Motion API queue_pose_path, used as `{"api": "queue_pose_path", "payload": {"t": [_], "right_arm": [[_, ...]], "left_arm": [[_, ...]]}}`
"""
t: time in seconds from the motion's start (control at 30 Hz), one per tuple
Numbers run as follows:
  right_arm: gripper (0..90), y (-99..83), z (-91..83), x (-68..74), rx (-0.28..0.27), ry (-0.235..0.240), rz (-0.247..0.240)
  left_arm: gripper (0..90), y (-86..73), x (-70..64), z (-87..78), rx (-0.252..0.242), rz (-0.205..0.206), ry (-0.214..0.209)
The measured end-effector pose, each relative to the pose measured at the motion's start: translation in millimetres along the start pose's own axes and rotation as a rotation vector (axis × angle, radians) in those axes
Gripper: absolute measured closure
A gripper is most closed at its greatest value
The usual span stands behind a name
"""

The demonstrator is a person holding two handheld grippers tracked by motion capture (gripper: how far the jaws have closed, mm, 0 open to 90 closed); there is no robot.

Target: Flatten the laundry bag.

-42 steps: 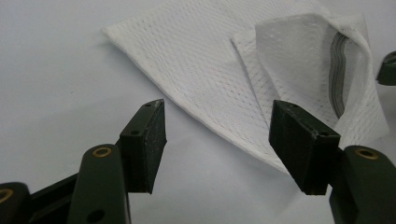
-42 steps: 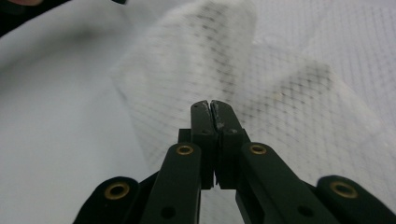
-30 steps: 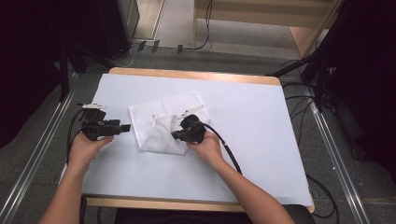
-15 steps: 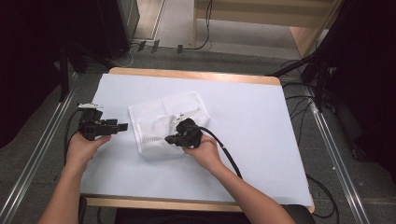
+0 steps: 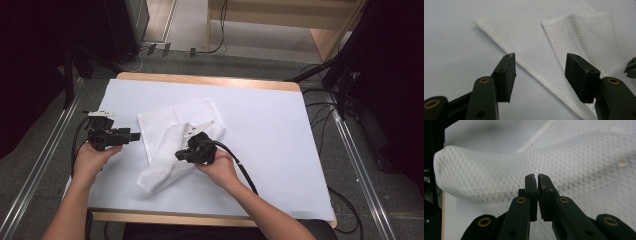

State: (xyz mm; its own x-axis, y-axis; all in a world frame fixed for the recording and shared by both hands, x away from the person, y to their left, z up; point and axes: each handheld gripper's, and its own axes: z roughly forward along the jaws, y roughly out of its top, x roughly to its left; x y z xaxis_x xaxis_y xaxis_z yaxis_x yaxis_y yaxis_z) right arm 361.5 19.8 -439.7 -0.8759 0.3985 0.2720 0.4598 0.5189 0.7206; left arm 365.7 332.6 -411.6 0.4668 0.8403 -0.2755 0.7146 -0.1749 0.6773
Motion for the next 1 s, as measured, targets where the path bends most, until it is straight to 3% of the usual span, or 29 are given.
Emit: {"api": "queue_pose_path", "payload": {"t": [0.17, 0.23, 0.5, 1.0], "right_arm": [[83.0, -2.3, -14.5, -2.0, -0.024, -0.015, 0.005], [81.3, -4.7, -20.7, -4.2, -0.032, -0.027, 0.008], [77.2, -17.5, -45.8, -17.2, -0.058, -0.079, 0.025], [71.0, -54.2, -89.6, -33.1, -0.075, -0.165, 0.098]], "left_arm": [[46.4, 4.8, -13.6, 9.1, 0.012, 0.045, -0.021], [46.4, 7.1, -17.8, 14.4, 0.027, 0.045, -0.026], [45.7, 14.3, -20.0, 32.4, 0.064, 0.044, -0.033], [42.8, 28.3, -26.6, 69.1, 0.116, 0.099, -0.034]]}}
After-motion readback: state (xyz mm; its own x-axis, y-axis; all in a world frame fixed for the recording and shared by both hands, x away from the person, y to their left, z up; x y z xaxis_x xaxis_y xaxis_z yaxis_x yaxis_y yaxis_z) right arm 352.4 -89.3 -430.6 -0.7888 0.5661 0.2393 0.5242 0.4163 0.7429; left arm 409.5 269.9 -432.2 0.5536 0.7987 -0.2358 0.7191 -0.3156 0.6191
